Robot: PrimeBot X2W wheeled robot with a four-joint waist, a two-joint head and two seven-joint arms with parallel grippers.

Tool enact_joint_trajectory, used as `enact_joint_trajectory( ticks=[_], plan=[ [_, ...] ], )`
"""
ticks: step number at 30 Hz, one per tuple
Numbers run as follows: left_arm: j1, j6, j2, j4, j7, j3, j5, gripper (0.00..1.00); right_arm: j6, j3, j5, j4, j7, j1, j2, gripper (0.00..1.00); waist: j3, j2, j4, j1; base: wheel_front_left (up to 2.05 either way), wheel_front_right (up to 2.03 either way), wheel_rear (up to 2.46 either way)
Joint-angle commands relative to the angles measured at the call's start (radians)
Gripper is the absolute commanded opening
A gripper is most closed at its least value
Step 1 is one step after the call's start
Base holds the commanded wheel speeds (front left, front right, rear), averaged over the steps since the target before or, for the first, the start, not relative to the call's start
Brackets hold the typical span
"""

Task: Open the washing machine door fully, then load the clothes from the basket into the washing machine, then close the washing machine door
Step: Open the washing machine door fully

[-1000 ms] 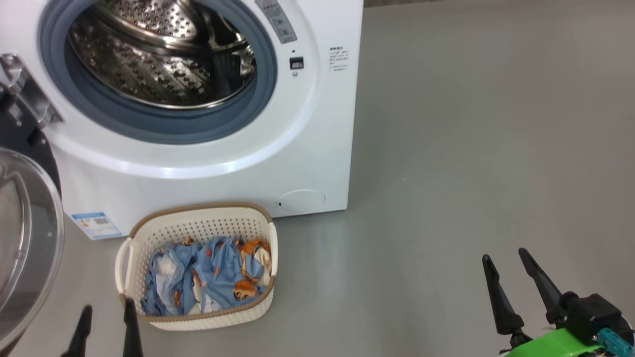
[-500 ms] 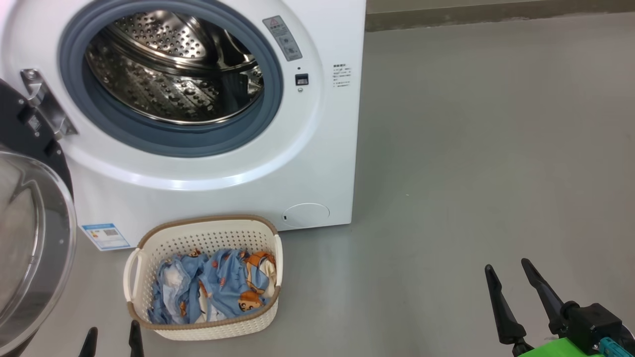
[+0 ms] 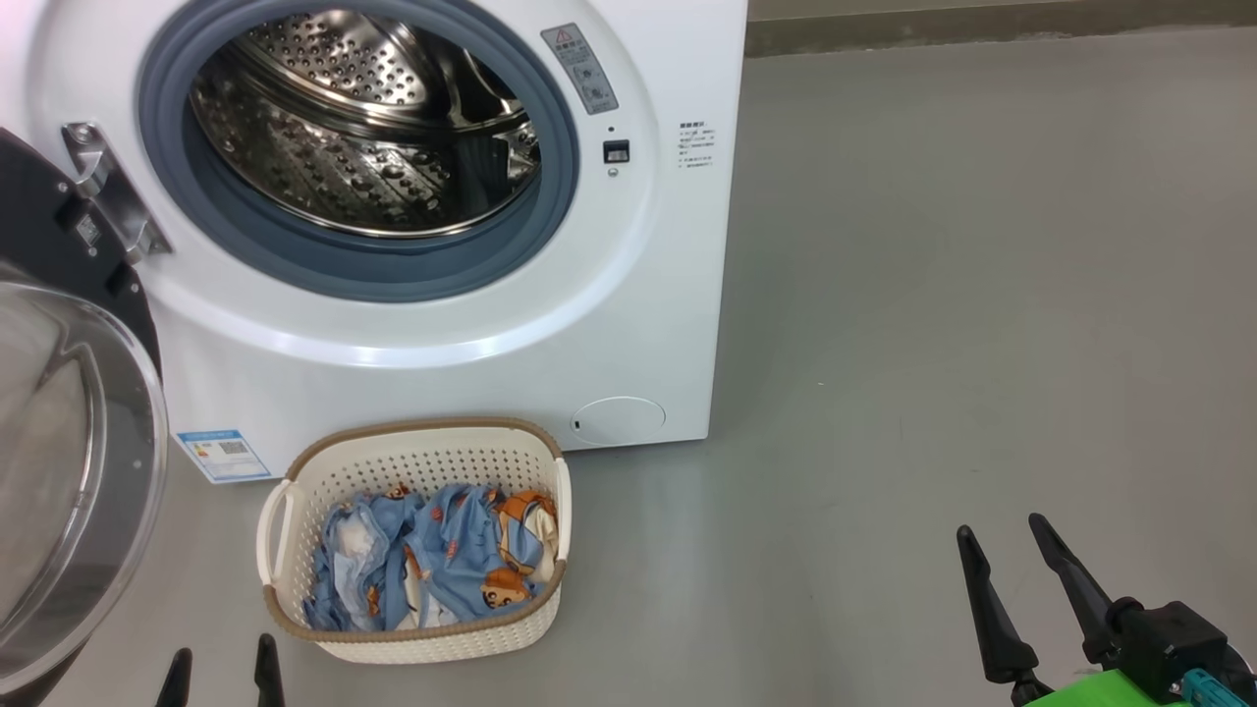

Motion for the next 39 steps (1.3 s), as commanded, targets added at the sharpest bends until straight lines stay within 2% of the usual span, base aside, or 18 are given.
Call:
enact_joint_trajectory(
  ticks=[1, 39],
  plan=[
    [-0.034, 0.000, 0.012, -0.015, -0.006, 0.026, 0.008, 1.00, 0.002, 0.022, -0.008, -0.019, -0.012, -0.018, -0.011, 1.00, 0.000, 0.0000, 0.005, 0.0001, 0.00, 0.00, 0.00],
    [-0.047, -0.015, 0.012, 0.020, -0.006, 0.031, 0.004, 1.00, 0.002, 0.035, 0.000, 0.002, -0.012, -0.022, -0.018, 1.00, -0.001, 0.0000, 0.027, 0.0001, 0.00, 0.00, 0.00]
  ],
)
